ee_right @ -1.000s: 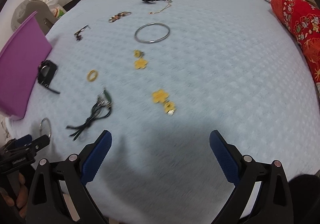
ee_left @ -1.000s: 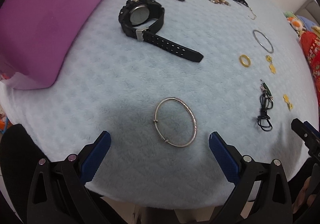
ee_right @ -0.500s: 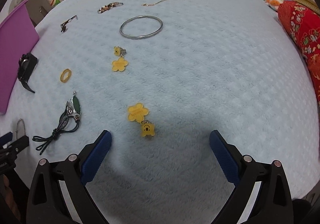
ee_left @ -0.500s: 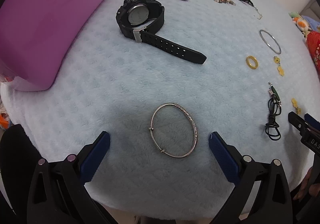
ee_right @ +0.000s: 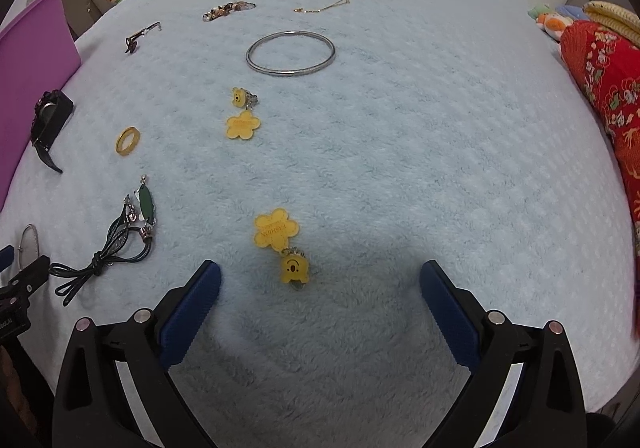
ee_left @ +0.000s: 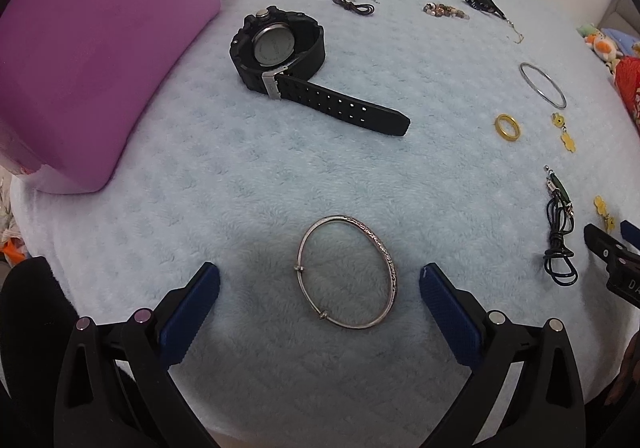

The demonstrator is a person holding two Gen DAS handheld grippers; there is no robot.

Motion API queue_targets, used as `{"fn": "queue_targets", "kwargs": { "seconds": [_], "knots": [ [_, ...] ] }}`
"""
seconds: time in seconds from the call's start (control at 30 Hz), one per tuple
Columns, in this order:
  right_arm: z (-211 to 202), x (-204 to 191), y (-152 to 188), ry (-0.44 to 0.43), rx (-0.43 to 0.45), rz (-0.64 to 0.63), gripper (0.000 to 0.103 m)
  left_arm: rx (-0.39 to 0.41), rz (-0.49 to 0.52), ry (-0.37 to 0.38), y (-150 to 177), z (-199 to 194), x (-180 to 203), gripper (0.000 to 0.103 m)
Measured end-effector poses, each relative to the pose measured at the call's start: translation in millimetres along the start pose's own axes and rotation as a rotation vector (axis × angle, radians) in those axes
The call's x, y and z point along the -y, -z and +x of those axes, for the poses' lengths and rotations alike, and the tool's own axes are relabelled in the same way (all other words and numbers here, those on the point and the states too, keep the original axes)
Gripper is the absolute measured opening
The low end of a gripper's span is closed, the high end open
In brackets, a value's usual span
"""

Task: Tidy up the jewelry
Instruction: 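Move the left gripper to the silver bangle while the right gripper approaches the yellow flower earring, then close the left gripper on the silver bangle while the right gripper grasps the flower earring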

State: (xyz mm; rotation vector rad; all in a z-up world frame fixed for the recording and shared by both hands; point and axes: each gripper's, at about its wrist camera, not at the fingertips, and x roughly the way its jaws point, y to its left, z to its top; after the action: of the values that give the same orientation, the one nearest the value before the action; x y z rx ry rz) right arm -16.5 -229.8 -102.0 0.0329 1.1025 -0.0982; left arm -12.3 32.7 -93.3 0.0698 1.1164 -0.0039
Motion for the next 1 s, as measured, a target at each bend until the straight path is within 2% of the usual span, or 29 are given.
{"fn": "queue_targets", "kwargs": {
  "seconds": [0.1, 0.3, 0.4, 0.47, 0.53, 0.6, 0.77, 0.87, 1.0],
  "knots": [
    [1, -2, -2, 0.004, 0.014, -0.018, 0.094, 0.001, -0.005, 0.022, -1, -1, -1, 0.094],
    [0, -3, -3, -0.014, 0.018, -0.031, 0.090, 0.023, 0.052, 0.038, 2, -8, 10, 0.073],
    [-5, -8, -2, -0.029, 0.028, -0.060, 0.078, 0.022, 0.060, 0.042, 2, -9, 12, 0.068],
    [-8, -14, -2, -0.038, 0.038, -0.089, 0.063, 0.023, 0.068, 0.057, 2, -10, 13, 0.059],
    [-9, -17, -2, -0.044, 0.041, -0.105, 0.058, 0.027, 0.095, 0.057, 2, -11, 18, 0.053],
    [-10, -16, -2, -0.074, 0.040, -0.098, 0.048, 0.028, 0.109, 0.072, 1, -13, 20, 0.045],
    [-14, -18, -3, -0.112, 0.042, -0.097, 0.024, 0.018, 0.086, 0.104, -2, -15, 14, 0.044],
    [-16, -16, -3, -0.137, 0.043, -0.078, 0.015, 0.017, 0.078, 0.108, -3, -17, 12, 0.044],
    [-14, 9, -3, -0.270, 0.028, 0.077, 0.012, 0.021, 0.073, 0.129, -6, -22, 11, 0.044]
  ]
}}
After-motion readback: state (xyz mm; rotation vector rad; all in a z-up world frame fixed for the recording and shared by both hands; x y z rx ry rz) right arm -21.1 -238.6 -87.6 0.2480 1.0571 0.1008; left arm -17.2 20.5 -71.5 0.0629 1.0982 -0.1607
